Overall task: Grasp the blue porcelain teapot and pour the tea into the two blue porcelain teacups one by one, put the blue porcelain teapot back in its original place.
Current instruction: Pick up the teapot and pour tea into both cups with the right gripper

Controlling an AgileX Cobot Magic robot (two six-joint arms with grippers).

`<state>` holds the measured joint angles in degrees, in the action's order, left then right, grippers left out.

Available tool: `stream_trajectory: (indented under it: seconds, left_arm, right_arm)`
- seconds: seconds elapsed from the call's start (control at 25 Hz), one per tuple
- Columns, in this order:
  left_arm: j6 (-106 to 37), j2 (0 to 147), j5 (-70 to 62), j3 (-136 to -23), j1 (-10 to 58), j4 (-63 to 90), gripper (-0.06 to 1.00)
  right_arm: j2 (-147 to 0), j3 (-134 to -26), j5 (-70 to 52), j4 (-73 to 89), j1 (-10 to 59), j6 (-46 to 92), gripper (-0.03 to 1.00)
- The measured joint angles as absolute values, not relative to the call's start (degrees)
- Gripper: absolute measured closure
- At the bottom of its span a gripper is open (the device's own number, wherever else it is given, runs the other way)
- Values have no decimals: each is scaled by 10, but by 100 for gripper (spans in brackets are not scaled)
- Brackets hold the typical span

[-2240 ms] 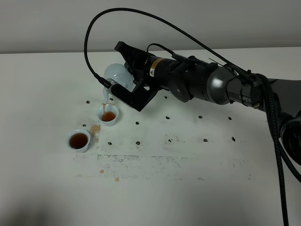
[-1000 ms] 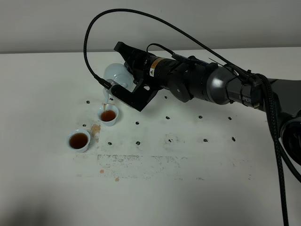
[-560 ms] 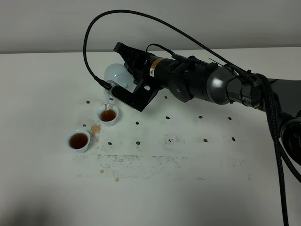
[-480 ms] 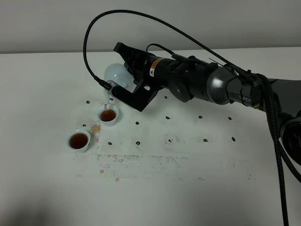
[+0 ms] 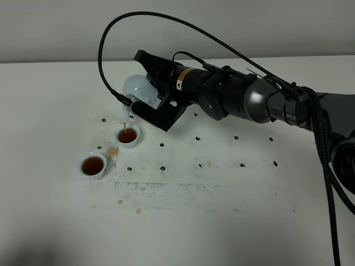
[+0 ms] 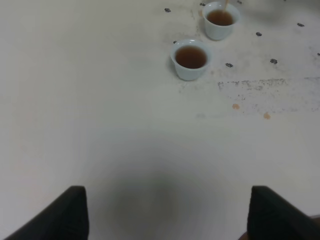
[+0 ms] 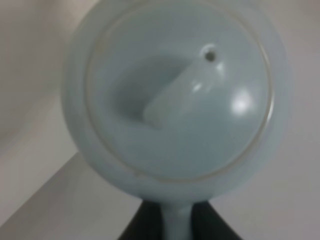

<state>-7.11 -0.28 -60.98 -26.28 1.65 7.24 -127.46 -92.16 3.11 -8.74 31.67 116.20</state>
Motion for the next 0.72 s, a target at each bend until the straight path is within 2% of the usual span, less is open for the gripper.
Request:
stream_trajectory:
  seconds: [0.44, 0.72]
  left_arm:
    - [-72, -3, -610, -263, 16, 72, 31]
    - [-71, -3, -610, -263, 16, 72, 31]
  right_arm:
    - [-1275, -922, 31, -83, 317, 1159, 93]
    - [-1275, -922, 9, -71, 317, 1110, 93]
